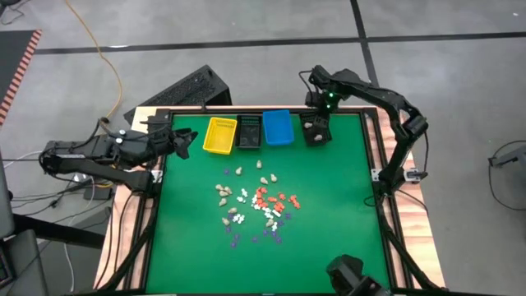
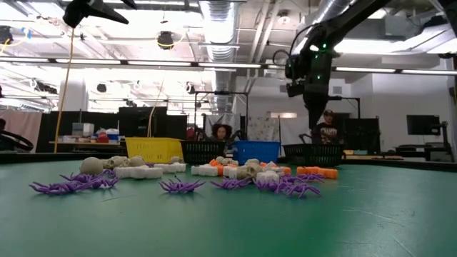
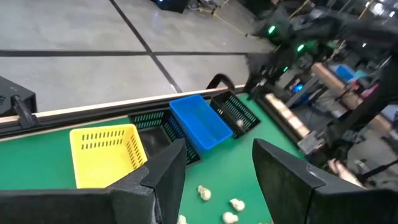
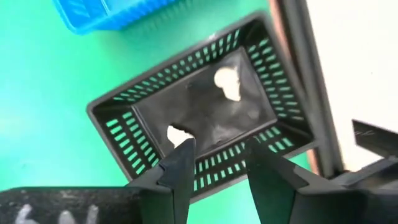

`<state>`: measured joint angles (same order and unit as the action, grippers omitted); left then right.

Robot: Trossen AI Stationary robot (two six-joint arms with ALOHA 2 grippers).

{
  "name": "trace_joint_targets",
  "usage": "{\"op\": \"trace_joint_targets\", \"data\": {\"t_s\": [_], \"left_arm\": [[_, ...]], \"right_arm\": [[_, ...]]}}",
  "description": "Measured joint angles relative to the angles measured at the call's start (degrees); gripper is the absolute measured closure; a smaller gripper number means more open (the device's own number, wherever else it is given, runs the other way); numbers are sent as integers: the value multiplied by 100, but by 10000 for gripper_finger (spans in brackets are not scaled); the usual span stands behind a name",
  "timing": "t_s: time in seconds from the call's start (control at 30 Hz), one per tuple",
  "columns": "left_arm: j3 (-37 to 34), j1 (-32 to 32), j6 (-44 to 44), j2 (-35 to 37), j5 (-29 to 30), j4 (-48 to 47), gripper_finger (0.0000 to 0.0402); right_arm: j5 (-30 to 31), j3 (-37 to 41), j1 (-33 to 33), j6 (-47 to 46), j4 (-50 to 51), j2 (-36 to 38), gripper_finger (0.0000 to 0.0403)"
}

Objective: Sort Halloween decoration
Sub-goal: Put the white skull toy into the right black basket

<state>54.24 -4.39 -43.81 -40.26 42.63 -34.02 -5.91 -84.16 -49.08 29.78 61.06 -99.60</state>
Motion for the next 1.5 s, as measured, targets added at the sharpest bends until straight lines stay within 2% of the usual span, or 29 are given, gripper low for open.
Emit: {"op": "trace_joint_targets", "data": {"t_s": [0.37,0.77,0.9,1.1,1.27,1.5], "left_arm": [[0,0,-6,-668,11,126,225],[0,0,-18,-1054,68,158,226],[0,0,-20,-1138,162,212,226],[2,5,-242,-1278,137,247,226],[2,5,-253,-1448,66,295,226],[0,5,-253,-1546,62,300,226]], "right_arm": [[-2,-9,114,-424,-52,1041,249],[-22,-9,270,-894,-39,1546,249],[-24,-9,450,-1001,-41,1609,249],[-200,34,757,-1705,-98,1603,249],[-306,302,1186,-2141,-560,1715,249],[-322,461,1830,-2664,-651,1948,249]]}}
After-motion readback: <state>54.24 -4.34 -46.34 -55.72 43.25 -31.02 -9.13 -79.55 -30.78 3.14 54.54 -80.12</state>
